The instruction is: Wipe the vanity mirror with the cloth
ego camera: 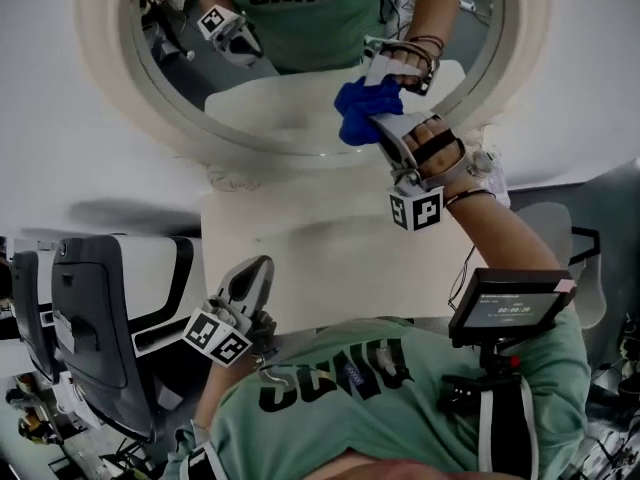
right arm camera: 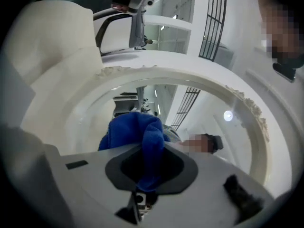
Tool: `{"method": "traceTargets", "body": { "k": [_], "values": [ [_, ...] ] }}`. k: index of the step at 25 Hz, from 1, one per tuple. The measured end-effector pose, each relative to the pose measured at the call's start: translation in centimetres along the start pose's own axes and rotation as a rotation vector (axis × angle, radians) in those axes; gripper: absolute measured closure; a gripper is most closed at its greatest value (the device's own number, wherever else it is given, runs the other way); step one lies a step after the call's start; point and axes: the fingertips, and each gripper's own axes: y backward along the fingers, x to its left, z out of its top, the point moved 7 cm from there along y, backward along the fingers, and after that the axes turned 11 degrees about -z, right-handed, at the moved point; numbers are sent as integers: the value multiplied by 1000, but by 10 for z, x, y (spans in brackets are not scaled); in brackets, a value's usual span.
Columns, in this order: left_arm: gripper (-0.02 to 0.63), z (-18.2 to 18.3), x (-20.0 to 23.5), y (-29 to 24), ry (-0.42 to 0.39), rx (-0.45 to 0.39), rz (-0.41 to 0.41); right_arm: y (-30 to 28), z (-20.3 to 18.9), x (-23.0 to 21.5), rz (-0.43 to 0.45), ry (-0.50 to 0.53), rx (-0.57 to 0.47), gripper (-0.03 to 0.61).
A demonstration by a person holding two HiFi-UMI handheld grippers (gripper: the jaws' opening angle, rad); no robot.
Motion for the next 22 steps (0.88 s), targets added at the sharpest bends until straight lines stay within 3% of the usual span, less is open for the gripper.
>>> {"method": "traceTargets", "body": {
  "k": [5, 10, 13, 16, 22],
  "values": [
    [604, -30, 12, 2, 48, 43, 19, 36, -5, 115, 203, 18, 3, 531],
    [604, -42, 13, 6, 71, 42, 29, 32, -2, 124, 233, 9, 32, 532],
    [604, -32, 5, 5, 42, 18, 7, 27, 3, 125, 305, 37, 38, 532],
    [604, -7, -9, 8, -4, -22, -13, 22, 9, 90, 327, 52, 25, 531],
    [604, 50, -55, 19, -120, -111, -52, -8, 14, -111, -1, 33, 10, 529]
  ]
}}
